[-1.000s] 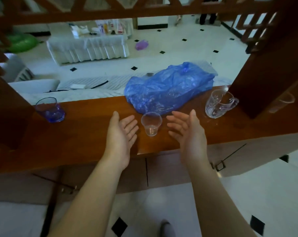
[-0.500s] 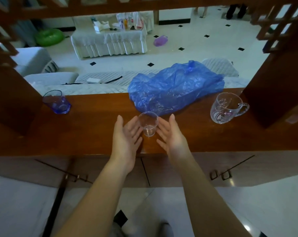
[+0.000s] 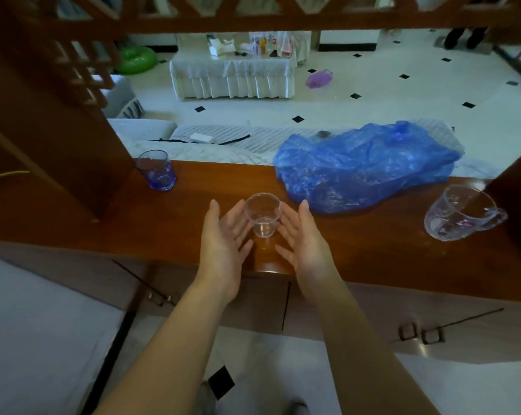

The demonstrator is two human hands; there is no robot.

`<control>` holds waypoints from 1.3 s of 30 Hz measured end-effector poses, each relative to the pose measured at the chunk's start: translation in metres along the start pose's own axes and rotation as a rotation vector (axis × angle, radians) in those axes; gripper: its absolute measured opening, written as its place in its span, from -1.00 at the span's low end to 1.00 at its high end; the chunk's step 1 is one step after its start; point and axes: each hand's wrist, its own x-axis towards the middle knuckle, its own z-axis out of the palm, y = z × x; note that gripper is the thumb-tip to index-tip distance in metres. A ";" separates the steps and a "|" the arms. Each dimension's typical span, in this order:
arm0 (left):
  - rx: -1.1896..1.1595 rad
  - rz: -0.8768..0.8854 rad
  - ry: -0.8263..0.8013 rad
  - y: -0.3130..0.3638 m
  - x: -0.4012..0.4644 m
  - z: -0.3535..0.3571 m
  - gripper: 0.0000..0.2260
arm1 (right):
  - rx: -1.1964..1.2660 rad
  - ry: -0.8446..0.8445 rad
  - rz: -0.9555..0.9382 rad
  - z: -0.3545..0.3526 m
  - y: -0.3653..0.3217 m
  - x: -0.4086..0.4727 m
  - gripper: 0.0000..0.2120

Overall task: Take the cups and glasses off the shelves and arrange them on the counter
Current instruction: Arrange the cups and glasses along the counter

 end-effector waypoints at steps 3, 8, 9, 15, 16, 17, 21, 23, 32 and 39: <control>-0.019 0.000 0.000 0.015 0.007 -0.029 -0.40 | -0.005 -0.005 -0.002 0.033 0.002 0.005 -0.48; -0.044 -0.022 -0.009 0.048 0.023 -0.089 -0.40 | -0.024 0.008 0.012 0.100 0.014 0.013 -0.51; -0.056 -0.033 -0.001 0.055 0.026 -0.102 -0.40 | -0.032 0.009 0.013 0.115 0.018 0.014 -0.53; -0.060 -0.102 0.028 0.095 0.049 -0.174 -0.43 | -0.056 -0.024 0.003 0.200 0.041 0.027 -0.56; -0.049 -0.101 0.025 0.100 0.051 -0.184 -0.42 | -0.074 -0.014 -0.004 0.211 0.043 0.026 -0.53; -0.038 -0.092 0.015 0.104 0.052 -0.192 -0.42 | -0.073 -0.004 -0.001 0.222 0.044 0.025 -0.55; -0.018 -0.076 -0.017 0.116 0.055 -0.217 -0.43 | -0.082 0.039 -0.015 0.251 0.048 0.023 -0.51; -0.004 -0.067 -0.021 0.119 0.059 -0.225 -0.44 | -0.090 0.051 -0.022 0.262 0.049 0.023 -0.46; 0.045 -0.091 0.037 0.124 0.075 -0.238 -0.48 | -0.066 0.129 -0.018 0.280 0.059 0.033 -0.53; 0.137 -0.076 0.066 0.113 0.075 -0.242 -0.59 | -0.068 0.166 0.016 0.283 0.068 0.034 -0.52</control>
